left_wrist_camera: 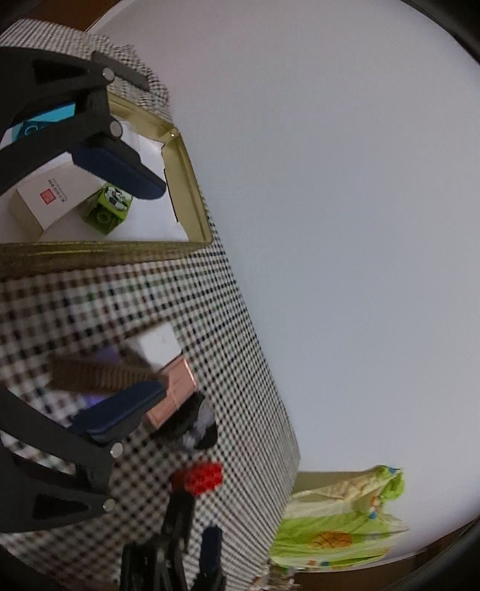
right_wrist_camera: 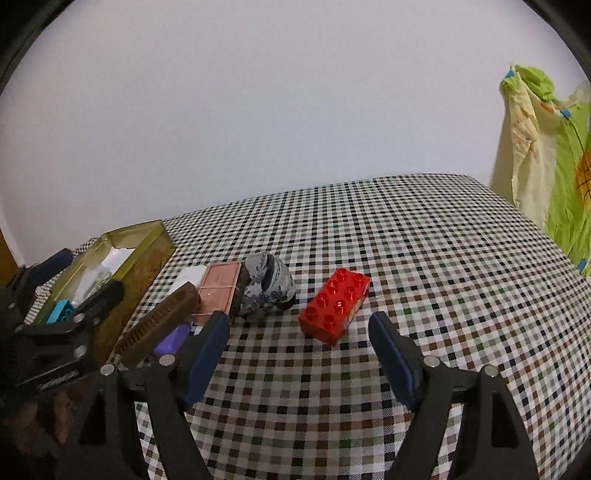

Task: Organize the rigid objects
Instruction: 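Move both tools back toward the remaining objects beside the tray, then grasp the brown comb with the left tool while the right tool grasps the red brick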

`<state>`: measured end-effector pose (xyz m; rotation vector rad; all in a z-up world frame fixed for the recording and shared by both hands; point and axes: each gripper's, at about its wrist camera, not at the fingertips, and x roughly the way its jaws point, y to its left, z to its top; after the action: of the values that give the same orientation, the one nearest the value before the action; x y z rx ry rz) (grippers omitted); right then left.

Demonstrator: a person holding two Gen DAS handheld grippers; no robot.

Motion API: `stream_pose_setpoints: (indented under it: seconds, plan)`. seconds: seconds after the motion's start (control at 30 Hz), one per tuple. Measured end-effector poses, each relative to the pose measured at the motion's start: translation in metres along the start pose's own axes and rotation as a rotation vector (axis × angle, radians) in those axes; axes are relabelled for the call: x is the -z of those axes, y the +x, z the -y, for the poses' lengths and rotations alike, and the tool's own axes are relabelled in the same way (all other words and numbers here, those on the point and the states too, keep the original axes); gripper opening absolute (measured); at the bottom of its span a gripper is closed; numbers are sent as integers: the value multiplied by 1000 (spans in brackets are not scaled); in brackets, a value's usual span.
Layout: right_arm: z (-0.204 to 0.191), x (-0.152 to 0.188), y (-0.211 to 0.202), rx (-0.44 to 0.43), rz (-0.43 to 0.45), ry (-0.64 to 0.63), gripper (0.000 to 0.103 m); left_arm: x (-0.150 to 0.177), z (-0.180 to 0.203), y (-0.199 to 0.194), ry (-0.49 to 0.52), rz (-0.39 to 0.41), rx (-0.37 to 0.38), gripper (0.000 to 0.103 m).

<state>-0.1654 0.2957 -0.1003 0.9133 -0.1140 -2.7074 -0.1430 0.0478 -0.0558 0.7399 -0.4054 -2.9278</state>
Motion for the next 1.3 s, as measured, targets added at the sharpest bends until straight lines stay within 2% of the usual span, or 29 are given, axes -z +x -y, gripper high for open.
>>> stream_pose_setpoints:
  seconds: [0.07,0.17,0.33,0.47,0.63,0.67,0.8,0.87,0.9,0.93,1.07,1.13,1.23,1.3]
  plan:
    - [-2,2,2,8,-2,2,79,-4,-1,7,12,-4,-26,100]
    - [4,3,4,12,-19,16,80,-8,-3,12,-9,-29,-22,100]
    - [9,2,11,36,-63,39,80,-6,20,-6,22,-24,111,100]
    - [9,3,13,51,-72,34,80,-3,36,2,46,-67,192,98]
    - [12,2,23,67,-105,50,80,6,32,27,3,-191,239,61]
    - [13,2,22,69,-107,50,80,7,31,32,-7,-221,245,60]
    - [10,2,27,83,-129,42,80,12,28,33,-23,-242,256,60]
    - [8,2,31,91,-141,37,80,15,31,32,-8,-251,274,44]
    - [7,2,32,94,-145,36,80,16,33,31,1,-253,284,28]
    - [8,2,33,99,-145,39,80,17,35,30,8,-253,279,24]
    - [17,0,33,131,-129,83,80,14,33,25,-8,-224,281,23]
    - [24,-3,35,151,-116,109,80,11,28,18,-27,-176,277,23]
    - [27,-9,42,186,-111,108,80,8,29,6,-22,-104,230,23]
    - [25,-13,51,196,-132,93,80,9,29,6,-27,-108,240,23]
